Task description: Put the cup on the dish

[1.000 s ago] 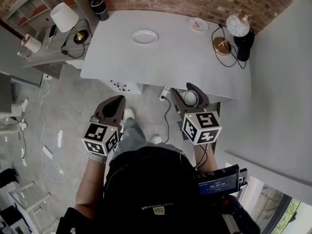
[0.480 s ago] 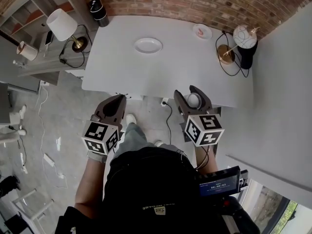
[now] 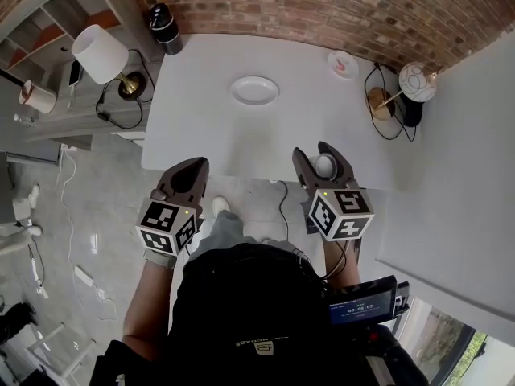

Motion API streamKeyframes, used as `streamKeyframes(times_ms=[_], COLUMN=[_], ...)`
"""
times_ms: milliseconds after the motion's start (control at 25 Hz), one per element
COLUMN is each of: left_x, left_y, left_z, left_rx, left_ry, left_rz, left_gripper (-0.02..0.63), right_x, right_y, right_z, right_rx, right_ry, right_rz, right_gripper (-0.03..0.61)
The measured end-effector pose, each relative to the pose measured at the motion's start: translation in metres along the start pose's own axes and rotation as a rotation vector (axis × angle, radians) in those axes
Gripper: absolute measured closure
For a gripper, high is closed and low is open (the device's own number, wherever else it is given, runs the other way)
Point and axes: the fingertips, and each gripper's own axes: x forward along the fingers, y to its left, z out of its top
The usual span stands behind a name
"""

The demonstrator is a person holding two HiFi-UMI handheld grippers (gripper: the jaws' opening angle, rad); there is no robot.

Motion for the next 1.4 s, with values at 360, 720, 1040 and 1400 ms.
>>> streamKeyframes(times_ms=[360, 720, 1040, 1400], left_x=[0.015, 0.017, 0.006, -0.007], left_y=[0.074, 0.136, 0.152, 0.155], left_z=[0.008, 0.007, 0.000, -0.008], left_rx=[-0.020, -0.055, -0.086, -0.127], left_ry=[0.024, 0.042, 0.042, 0.027], left_rz=[-0.040, -0.043, -0.022, 0.068], left_gripper=[0.609, 0.609, 0.609, 0.609], right_x=[0.068, 0.118, 0.138, 0.166], right_y=[0.024, 0.042, 0.051, 0.057], right_z=[0.023, 0.036, 0.040, 0.039], right_rx=[-0.007, -0.004, -0.029, -0.071], right_ry=[0.018, 0.039, 0.050, 0.082], right_rz=[-0.038, -0.075, -0.065, 0.018], right_gripper=[0.331, 0.332, 0.331, 0.332])
